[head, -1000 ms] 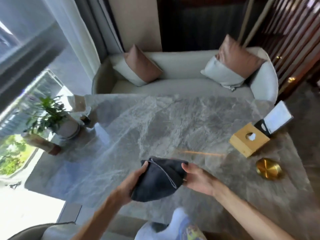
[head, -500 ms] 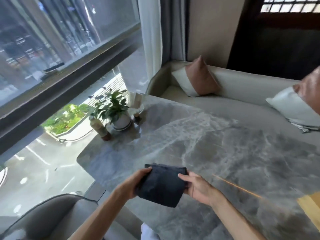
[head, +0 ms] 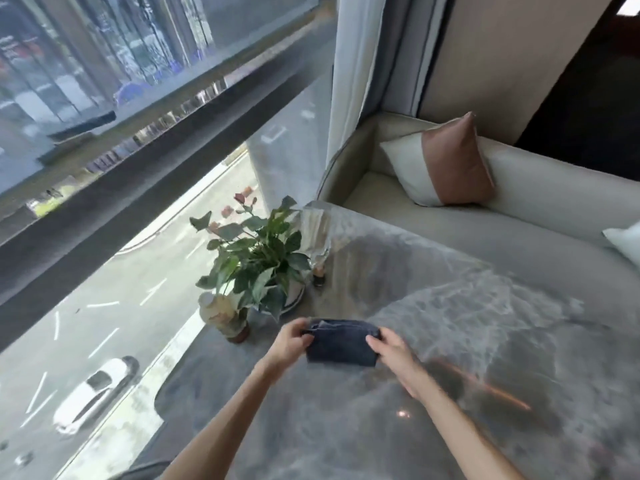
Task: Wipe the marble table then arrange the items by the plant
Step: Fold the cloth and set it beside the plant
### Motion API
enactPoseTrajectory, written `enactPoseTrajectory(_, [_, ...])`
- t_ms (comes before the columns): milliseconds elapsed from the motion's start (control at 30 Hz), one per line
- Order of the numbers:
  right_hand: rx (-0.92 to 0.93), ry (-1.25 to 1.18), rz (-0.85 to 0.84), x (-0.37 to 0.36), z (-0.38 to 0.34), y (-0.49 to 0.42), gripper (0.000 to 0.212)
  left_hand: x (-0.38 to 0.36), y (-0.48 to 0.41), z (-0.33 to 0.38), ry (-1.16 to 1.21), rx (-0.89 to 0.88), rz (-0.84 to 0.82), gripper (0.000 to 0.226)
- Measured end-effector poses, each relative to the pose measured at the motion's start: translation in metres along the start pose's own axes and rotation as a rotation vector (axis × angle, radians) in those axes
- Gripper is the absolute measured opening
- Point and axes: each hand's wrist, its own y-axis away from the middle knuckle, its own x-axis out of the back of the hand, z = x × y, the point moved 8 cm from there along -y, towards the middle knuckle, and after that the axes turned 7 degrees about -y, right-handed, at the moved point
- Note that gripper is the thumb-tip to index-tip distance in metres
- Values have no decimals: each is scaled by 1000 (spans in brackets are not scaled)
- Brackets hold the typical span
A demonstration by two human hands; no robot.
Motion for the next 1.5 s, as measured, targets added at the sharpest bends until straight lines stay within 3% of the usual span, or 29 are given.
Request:
enactPoseTrajectory(167, [305, 254, 66, -22, -23, -63, 35, 35, -65, 0, -243, -111, 256, 32])
enactPoseTrajectory(433, [345, 719, -38, -50, 85, -76, 51, 22, -66, -85, -163, -103, 405, 46])
enactPoseTrajectory(667, [424, 878, 51, -61, 101, -59, 54, 30, -66, -86, -3, 6, 423, 41])
enactPoseTrajectory(833, [424, 1002, 49, -67, 108, -49, 73, 29, -59, -94, 28, 49, 369, 34])
enactPoseTrajectory(900, [405, 961, 122, -64, 107, -46, 64, 28, -61, -98, -106, 48, 354, 27])
enactPoseTrajectory(1000, [416, 832, 365, -45, 88, -54, 38, 23, -68, -104, -353, 31, 317, 38])
enactPoseTrajectory(1100, [366, 849, 579, -21, 62, -75, 31, 17, -70, -103, -443, 22, 299, 44])
enactPoseTrajectory(1167, [265, 907, 592, -11, 51, -96, 30, 16, -70, -103, -475, 6, 314, 44])
enactPoseTrajectory(1333, [132, 907, 527, 0, 38, -122, 4, 15, -69, -103, -557, -6, 370, 47])
enactPoseTrajectory(1433, [170, 915, 570, 0, 36, -117, 5, 4, -62, -88, -872, 3, 391, 65])
enactPoseTrajectory(1500, [284, 1043, 545, -13, 38, -105, 15, -10, -56, -75, -1006, -22, 371, 65])
